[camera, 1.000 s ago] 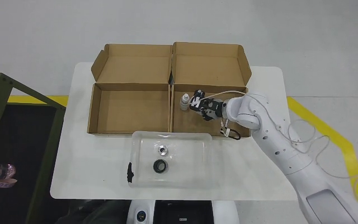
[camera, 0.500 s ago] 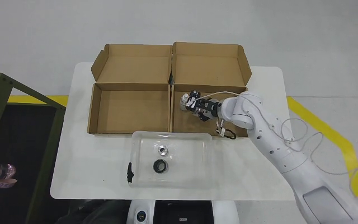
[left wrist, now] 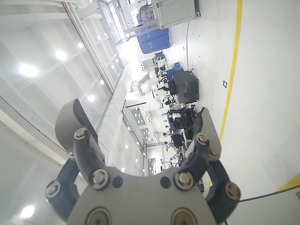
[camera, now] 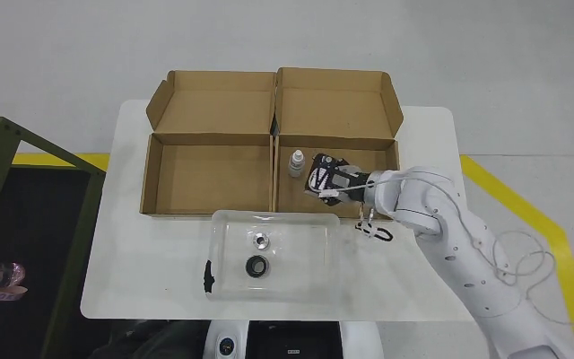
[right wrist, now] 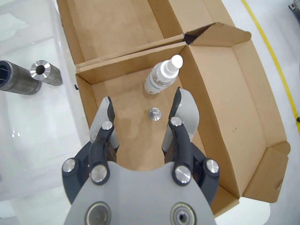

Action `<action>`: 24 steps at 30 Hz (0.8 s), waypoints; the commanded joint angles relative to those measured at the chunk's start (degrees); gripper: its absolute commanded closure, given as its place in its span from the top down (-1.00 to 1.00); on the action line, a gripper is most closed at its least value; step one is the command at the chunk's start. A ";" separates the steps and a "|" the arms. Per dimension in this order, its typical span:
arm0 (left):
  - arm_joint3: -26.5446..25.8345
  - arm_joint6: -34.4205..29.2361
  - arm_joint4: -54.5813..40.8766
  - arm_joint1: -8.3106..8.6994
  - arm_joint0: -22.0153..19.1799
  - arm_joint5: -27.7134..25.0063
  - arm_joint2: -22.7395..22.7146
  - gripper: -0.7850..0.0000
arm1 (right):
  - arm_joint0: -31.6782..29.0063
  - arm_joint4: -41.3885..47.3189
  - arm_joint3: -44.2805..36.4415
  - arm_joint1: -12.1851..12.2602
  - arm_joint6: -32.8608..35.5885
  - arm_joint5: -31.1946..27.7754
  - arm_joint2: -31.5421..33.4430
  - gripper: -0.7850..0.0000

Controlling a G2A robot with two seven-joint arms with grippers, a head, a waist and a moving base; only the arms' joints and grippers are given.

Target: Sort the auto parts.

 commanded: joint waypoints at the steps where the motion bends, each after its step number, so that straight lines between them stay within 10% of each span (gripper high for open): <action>1: 0.00 0.00 0.00 0.00 0.00 0.00 0.00 1.00 | -1.71 -0.30 -2.75 0.29 -0.50 -0.36 0.74 0.22; 24: 0.00 0.00 0.00 0.00 0.00 0.00 0.00 1.00 | -8.28 -10.74 -8.17 -0.33 -13.94 -3.48 -9.04 0.23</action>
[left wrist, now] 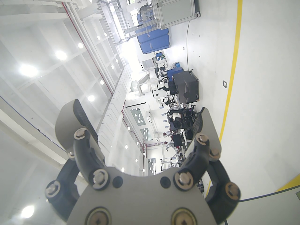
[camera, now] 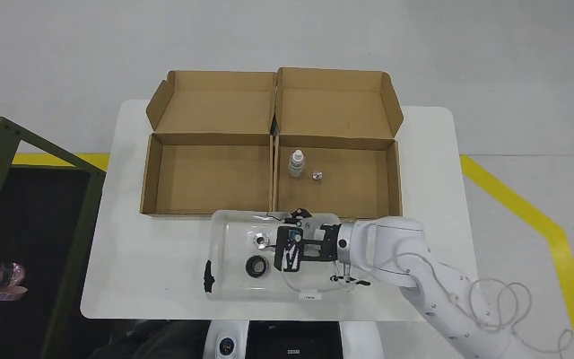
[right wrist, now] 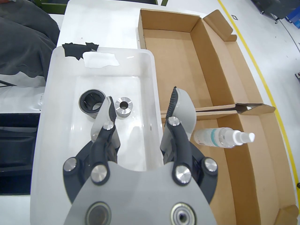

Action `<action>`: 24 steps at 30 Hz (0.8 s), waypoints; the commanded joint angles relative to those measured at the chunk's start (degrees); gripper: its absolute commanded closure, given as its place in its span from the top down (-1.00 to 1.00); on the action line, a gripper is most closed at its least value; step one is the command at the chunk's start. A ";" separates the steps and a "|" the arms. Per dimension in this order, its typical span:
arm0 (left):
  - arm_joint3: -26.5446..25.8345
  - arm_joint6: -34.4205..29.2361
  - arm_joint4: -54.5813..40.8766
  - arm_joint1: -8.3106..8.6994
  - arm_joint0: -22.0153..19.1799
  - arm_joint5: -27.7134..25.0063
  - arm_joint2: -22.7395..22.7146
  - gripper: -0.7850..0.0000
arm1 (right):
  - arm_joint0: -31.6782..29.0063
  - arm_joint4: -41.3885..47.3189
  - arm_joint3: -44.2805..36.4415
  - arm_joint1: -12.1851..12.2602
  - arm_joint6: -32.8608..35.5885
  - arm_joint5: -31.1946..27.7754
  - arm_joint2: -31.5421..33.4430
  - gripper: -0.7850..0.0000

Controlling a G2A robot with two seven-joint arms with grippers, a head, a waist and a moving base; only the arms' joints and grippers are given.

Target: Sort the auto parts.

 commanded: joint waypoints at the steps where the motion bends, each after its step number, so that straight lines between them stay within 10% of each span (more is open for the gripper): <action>1: 0.00 0.00 0.00 0.00 0.00 0.00 0.00 1.00 | 0.09 -0.22 0.45 -0.11 -0.06 -0.03 -0.59 0.26; 24: 0.00 0.00 0.00 0.00 0.00 0.00 0.00 1.00 | 3.07 -2.99 7.20 -2.14 2.68 3.43 -6.94 -0.02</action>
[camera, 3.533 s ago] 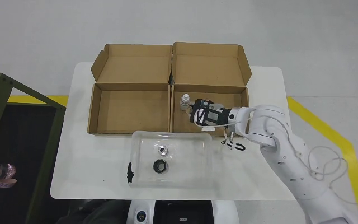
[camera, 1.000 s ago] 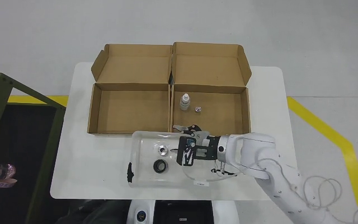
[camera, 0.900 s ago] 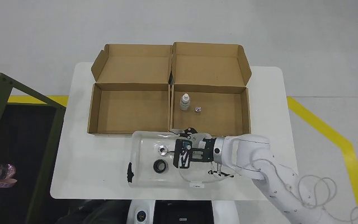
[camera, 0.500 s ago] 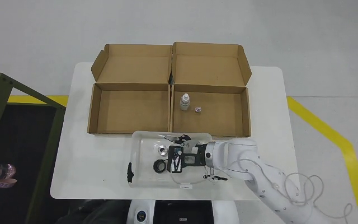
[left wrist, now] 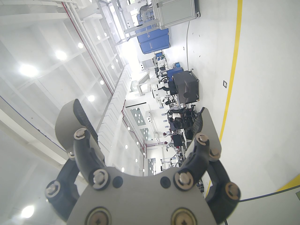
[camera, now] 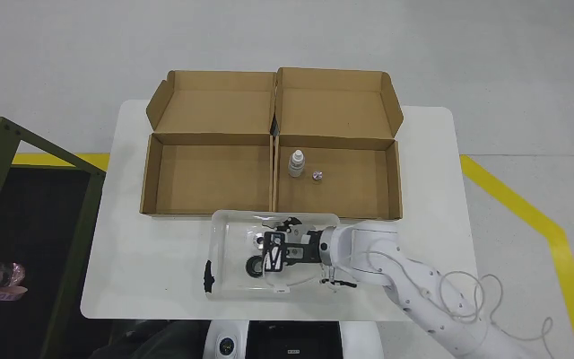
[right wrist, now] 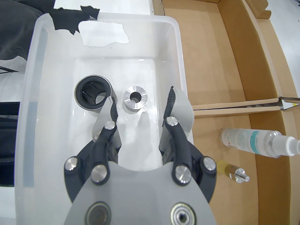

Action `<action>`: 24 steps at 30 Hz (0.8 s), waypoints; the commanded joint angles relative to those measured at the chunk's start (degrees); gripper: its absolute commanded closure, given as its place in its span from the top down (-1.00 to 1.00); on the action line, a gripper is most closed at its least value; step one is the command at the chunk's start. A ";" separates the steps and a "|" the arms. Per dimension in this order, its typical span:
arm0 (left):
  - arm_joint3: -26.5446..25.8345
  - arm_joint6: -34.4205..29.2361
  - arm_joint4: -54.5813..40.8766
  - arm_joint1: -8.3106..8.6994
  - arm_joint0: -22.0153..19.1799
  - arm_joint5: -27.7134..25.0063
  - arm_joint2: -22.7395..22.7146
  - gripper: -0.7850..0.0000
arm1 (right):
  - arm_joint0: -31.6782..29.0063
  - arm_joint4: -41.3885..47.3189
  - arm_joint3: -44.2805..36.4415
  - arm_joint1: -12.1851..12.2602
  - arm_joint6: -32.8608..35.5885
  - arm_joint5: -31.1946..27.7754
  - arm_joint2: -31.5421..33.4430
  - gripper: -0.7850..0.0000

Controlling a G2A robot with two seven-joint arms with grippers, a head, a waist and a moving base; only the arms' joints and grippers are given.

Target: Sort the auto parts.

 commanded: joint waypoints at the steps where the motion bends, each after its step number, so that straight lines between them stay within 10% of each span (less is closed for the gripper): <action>1: 0.00 0.00 0.00 0.00 0.00 0.00 0.00 1.00 | 0.19 0.05 0.57 -0.14 -0.08 0.09 -0.28 -0.03; 24: 0.00 0.00 0.00 0.00 0.00 0.00 0.00 1.00 | 4.70 -0.74 8.92 -3.31 -0.42 2.07 -6.36 -0.04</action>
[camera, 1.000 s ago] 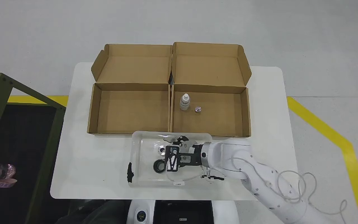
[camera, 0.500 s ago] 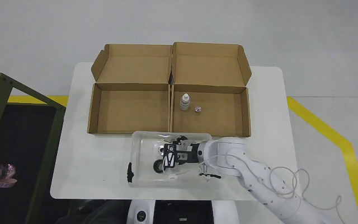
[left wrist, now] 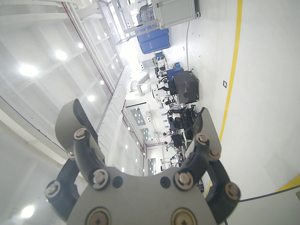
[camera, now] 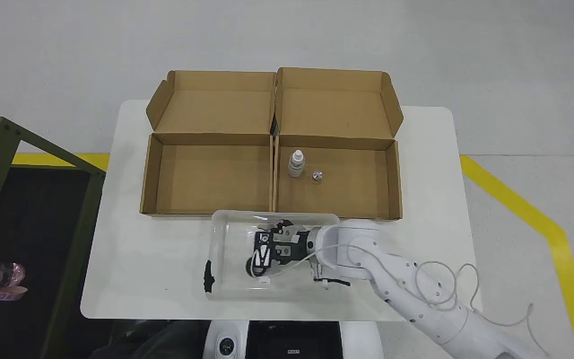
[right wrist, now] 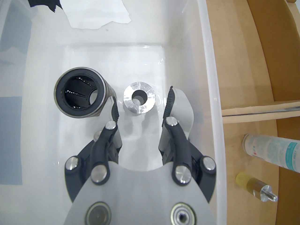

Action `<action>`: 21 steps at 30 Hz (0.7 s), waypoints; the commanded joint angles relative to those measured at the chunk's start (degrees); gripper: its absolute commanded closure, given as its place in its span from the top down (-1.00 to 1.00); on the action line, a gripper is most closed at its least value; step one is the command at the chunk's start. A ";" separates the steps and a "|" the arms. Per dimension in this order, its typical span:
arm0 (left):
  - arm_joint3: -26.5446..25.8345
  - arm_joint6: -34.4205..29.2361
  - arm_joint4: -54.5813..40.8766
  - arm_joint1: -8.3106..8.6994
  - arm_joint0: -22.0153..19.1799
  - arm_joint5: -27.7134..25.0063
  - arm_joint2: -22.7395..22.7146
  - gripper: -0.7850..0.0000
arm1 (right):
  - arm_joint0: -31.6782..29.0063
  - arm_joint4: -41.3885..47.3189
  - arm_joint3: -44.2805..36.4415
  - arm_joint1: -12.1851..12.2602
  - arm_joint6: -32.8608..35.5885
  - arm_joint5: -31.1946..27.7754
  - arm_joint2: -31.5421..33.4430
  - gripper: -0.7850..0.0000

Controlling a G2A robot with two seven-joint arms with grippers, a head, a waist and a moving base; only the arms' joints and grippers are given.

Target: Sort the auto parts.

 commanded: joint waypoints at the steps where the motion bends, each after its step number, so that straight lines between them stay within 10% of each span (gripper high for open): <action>1: 0.00 0.00 0.00 0.00 0.00 0.00 0.00 1.00 | 0.56 0.13 0.71 -0.35 -0.12 0.17 -0.54 -0.04; 15: 0.00 0.00 0.00 0.00 0.00 0.00 0.00 1.00 | 3.89 0.71 7.11 -3.00 -0.39 0.87 -3.92 -0.14; 21: 0.00 0.00 0.00 0.00 0.00 0.00 0.00 1.00 | 3.84 1.22 7.00 -3.38 -0.56 -0.21 -4.04 -1.00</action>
